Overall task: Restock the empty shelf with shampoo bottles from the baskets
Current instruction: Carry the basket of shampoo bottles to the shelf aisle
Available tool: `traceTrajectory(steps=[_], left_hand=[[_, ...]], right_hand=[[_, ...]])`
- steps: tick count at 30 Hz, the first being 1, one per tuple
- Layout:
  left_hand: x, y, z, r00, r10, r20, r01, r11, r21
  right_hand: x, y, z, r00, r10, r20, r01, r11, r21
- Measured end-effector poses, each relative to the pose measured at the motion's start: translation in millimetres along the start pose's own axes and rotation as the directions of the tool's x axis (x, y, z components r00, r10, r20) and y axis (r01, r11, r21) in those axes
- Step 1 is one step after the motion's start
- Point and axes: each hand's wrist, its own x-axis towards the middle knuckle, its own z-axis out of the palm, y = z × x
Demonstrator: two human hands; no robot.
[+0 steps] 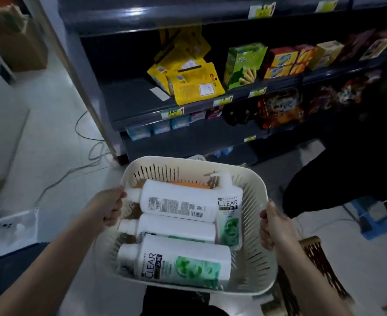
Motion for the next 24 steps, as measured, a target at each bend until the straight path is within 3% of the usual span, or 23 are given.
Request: traceTrajectory(steps=[8,15,24], left_hand=[[127.3,89.2,51.1,0.998,-0.009,0.059,-0.013,0.934,0.358],[218.3,137.8,106.4,0.990,0.063,0.125,-0.126,0.794,0.595],[286.9,163.9,157.2,0.933,0.179,0.313,-0.352,0.648,0.676]], right_hand=[[47.7,6.4,38.9,0.972,0.154,-0.178,-0.140,0.986,0.086],[82.2,8.9,68.4,0.928,0.324,-0.184,-0.285,0.935,0.213],[112.3,4.5,89.7,0.869,0.444,-0.218,-0.365,0.873,0.324]])
